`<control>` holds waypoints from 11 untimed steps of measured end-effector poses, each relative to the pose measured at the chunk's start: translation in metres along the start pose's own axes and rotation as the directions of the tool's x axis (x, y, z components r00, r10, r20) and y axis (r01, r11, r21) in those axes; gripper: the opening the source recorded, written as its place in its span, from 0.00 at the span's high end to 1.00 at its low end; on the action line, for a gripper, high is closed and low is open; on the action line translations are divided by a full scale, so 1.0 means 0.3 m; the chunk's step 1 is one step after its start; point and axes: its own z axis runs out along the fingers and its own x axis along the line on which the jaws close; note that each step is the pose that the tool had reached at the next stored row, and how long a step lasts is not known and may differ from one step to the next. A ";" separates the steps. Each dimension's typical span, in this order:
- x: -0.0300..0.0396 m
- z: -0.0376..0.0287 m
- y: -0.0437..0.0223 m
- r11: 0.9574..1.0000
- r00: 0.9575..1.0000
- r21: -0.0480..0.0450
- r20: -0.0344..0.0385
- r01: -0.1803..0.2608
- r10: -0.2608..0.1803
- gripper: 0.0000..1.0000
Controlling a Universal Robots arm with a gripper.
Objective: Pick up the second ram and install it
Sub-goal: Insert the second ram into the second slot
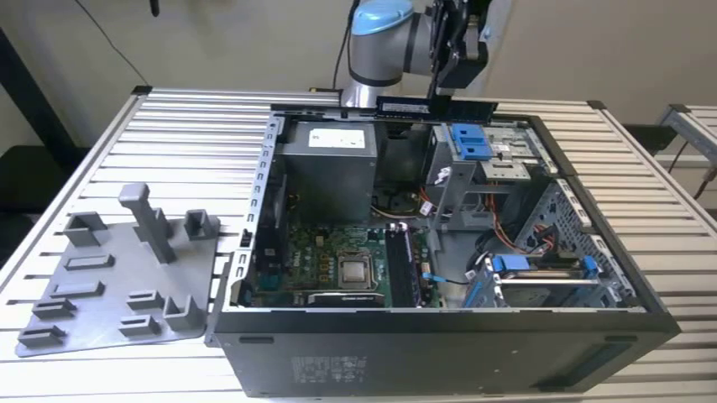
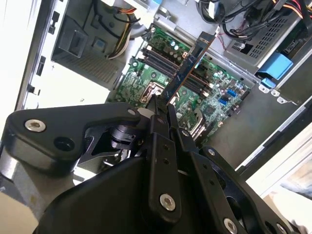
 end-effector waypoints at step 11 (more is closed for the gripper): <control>0.000 0.001 0.000 0.999 0.999 0.002 0.000 -0.048 0.048 0.86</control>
